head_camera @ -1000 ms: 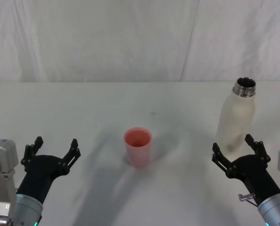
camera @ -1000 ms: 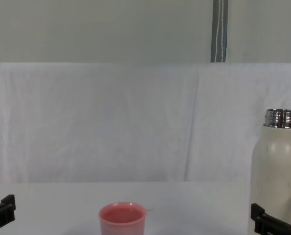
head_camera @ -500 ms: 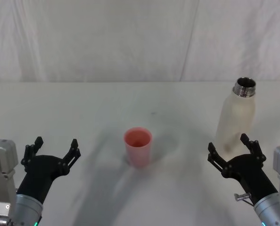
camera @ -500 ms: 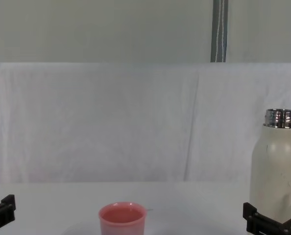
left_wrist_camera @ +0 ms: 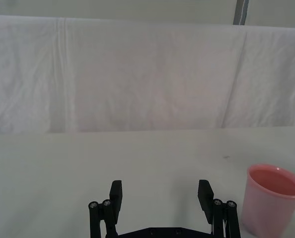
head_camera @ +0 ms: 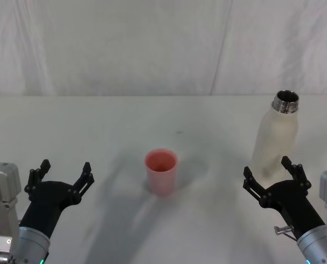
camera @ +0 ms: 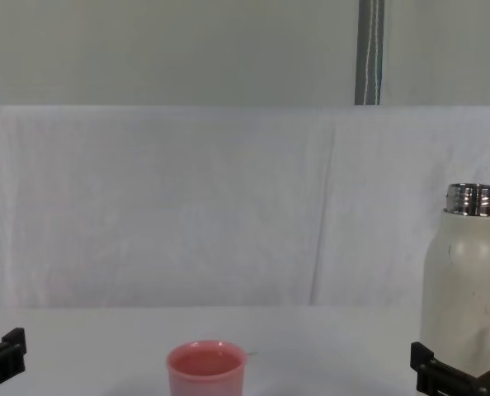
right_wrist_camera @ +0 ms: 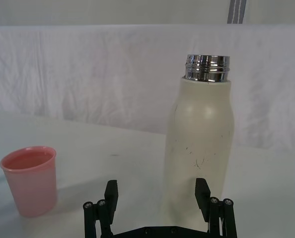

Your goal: Grasp the thermos with one hand and pour water into the cup lid.

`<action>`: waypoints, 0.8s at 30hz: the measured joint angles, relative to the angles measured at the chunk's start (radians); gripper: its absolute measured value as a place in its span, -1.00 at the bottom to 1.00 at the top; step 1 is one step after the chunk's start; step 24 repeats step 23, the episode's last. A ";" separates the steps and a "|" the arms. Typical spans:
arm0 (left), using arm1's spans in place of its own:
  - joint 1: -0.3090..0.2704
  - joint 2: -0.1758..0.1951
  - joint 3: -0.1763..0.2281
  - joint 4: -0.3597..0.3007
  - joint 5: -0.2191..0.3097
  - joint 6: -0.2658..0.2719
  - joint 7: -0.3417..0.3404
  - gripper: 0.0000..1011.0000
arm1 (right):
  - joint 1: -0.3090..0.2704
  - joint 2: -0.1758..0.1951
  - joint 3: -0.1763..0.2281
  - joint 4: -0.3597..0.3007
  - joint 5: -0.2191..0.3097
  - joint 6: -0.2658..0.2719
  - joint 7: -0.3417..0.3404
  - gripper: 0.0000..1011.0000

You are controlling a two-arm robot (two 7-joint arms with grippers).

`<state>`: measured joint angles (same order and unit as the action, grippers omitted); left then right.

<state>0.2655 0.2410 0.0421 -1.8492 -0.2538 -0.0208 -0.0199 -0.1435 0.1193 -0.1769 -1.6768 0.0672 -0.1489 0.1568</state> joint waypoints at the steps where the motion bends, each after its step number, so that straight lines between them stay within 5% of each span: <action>1: 0.000 0.000 0.000 0.000 0.000 0.000 0.000 0.98 | 0.000 0.000 0.000 0.000 0.000 0.000 0.000 0.98; 24: 0.000 0.000 0.000 0.000 0.000 0.000 0.000 0.98 | 0.000 0.000 0.000 0.000 0.001 -0.001 0.001 0.98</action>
